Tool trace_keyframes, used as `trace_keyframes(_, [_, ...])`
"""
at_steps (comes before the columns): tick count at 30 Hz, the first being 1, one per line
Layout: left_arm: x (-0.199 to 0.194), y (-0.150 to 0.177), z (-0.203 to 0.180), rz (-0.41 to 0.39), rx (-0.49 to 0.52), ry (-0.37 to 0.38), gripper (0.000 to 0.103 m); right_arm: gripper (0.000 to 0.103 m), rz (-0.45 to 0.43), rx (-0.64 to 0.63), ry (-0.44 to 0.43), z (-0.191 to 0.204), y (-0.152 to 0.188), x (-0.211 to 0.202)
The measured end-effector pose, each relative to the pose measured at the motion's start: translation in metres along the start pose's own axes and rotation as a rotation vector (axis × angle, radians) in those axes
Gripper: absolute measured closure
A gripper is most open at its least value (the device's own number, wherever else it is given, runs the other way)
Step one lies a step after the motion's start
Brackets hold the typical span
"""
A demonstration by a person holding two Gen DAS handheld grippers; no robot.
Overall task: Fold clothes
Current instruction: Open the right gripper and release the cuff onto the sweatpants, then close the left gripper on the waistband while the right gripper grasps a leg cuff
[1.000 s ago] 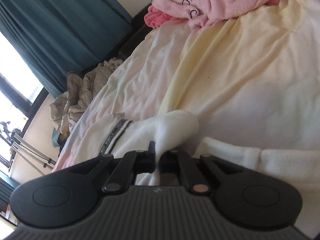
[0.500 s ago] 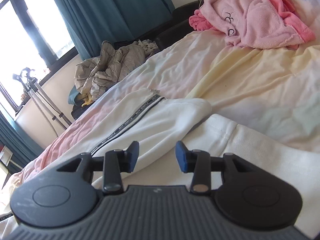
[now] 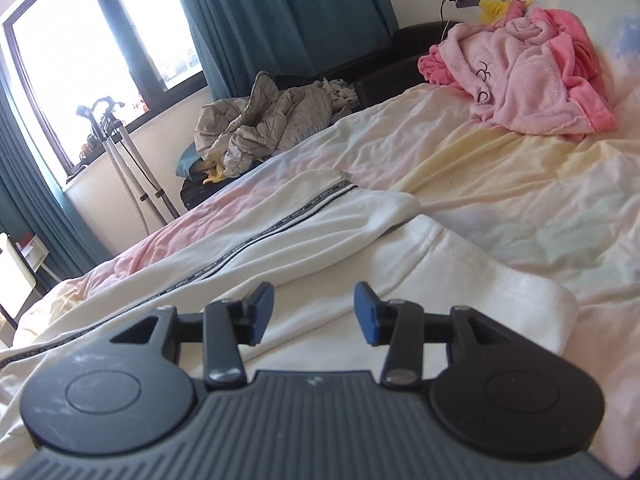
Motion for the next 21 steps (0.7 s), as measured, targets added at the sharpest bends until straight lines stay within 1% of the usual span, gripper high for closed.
trace_keyframes(3, [-0.005, -0.014, 0.047, -0.004, -0.112, -0.079, 0.02, 0.053, -0.019, 0.067, 0.054, -0.021, -0.004, -0.004])
trace_keyframes(6, [-0.01, -0.025, 0.106, 0.009, -0.3, -0.141, 0.019, 0.049, -0.038, 0.134, 0.108, -0.041, -0.007, -0.009])
trace_keyframes(7, [-0.01, -0.026, 0.119, 0.014, -0.338, -0.155, 0.018, 0.048, -0.045, 0.157, 0.126, -0.048, -0.008, -0.011])
trace_keyframes(9, [-0.007, -0.027, 0.148, 0.034, -0.406, -0.179, 0.016, 0.042, -0.057, 0.201, 0.162, -0.062, -0.01, -0.014])
trace_keyframes(11, [-0.003, -0.025, 0.17, 0.059, -0.446, -0.2, 0.016, 0.039, -0.071, 0.255, 0.199, -0.077, -0.01, -0.018])
trace_keyframes(13, [0.002, -0.018, 0.19, 0.089, -0.492, -0.22, 0.016, 0.034, -0.099, 0.319, 0.258, -0.095, -0.008, -0.025])
trace_keyframes(15, [0.004, -0.007, 0.202, 0.124, -0.565, -0.206, 0.016, 0.02, -0.128, 0.384, 0.314, -0.111, -0.006, -0.032])
trace_keyframes(16, [0.005, -0.002, 0.207, 0.141, -0.603, -0.197, 0.016, 0.018, -0.138, 0.418, 0.335, -0.118, -0.004, -0.034])
trace_keyframes(18, [0.008, 0.005, 0.211, 0.165, -0.649, -0.184, 0.016, 0.017, -0.134, 0.489, 0.358, -0.13, 0.002, -0.035])
trace_keyframes(19, [0.01, 0.007, 0.212, 0.175, -0.658, -0.183, 0.016, 0.017, -0.116, 0.525, 0.356, -0.134, 0.007, -0.031])
trace_keyframes(21, [0.015, 0.011, 0.21, 0.198, -0.675, -0.161, 0.016, 0.017, -0.05, 0.613, 0.337, -0.14, 0.021, -0.02])
Point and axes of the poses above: each gripper's, at about its wrist camera, not at the fingertips, and x roughly the way its jaws point, z to its left, y to its underside, the point moved 9 cm from there along x, roughly the way its jaws point, and after that the axes turned 4 degrees about -z, right-handed, at the moved point
